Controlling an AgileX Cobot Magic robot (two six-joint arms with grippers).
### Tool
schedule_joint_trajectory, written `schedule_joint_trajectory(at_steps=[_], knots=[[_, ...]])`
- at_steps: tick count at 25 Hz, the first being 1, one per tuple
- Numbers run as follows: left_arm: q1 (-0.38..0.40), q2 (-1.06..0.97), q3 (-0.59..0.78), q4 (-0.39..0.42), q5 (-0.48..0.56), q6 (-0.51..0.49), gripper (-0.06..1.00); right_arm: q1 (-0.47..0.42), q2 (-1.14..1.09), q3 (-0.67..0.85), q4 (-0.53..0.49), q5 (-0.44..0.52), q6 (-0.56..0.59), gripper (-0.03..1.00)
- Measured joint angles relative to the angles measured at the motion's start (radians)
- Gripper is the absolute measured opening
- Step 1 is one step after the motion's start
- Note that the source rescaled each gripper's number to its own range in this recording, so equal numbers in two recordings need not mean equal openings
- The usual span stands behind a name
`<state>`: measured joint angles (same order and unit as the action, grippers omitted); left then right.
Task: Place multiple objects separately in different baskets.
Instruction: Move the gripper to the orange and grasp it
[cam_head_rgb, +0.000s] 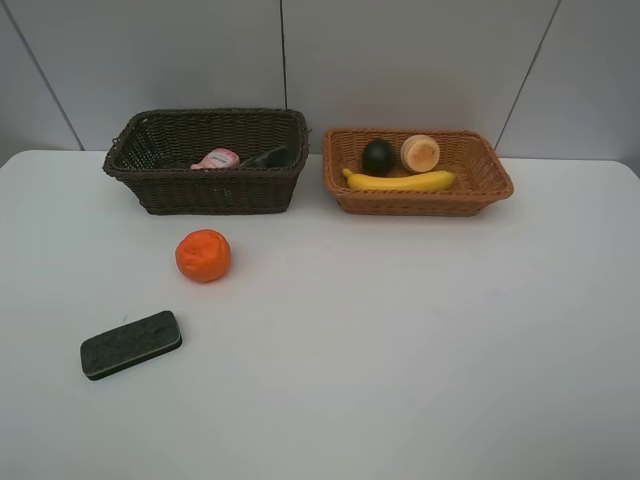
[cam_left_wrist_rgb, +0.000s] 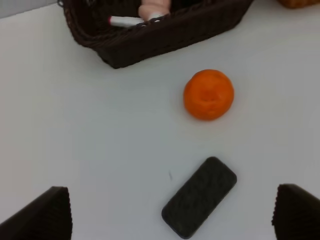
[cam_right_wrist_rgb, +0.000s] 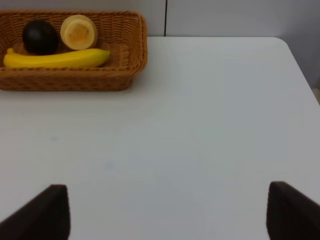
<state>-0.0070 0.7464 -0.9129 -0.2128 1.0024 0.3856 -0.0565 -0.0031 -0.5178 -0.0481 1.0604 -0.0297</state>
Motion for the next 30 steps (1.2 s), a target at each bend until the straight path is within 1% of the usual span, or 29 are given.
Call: schedule_joint_trajectory(at_steps=[4,6,9,11,15,21,26,30], knots=[[-0.001,0.221,-0.121,-0.005,-0.002,0.027,1.00,0.000,0.000,0.000,0.000,0.000,0.000,0.98],[-0.015,0.332,-0.164,-0.005,-0.006,0.032,1.00,0.000,0.000,0.000,0.000,0.000,0.000,0.98],[-0.074,0.476,-0.212,-0.001,-0.014,0.035,1.00,0.000,0.000,0.000,0.000,0.000,0.000,0.98],[-0.132,0.557,-0.232,0.005,-0.023,0.035,1.00,0.000,0.000,0.000,-0.001,0.000,0.000,0.98],[-0.232,0.693,-0.238,0.037,-0.067,0.034,1.00,0.000,0.000,0.000,-0.001,0.000,0.000,0.98],[-0.328,0.863,-0.239,0.106,-0.139,0.019,1.00,0.000,0.000,0.000,-0.001,0.000,0.000,0.98],[-0.350,0.981,-0.244,0.121,-0.197,0.016,1.00,0.000,0.000,0.000,-0.001,0.000,0.000,0.98],[-0.350,1.062,-0.270,0.138,-0.209,0.016,1.00,0.000,0.000,0.000,-0.001,0.000,0.000,0.98]])
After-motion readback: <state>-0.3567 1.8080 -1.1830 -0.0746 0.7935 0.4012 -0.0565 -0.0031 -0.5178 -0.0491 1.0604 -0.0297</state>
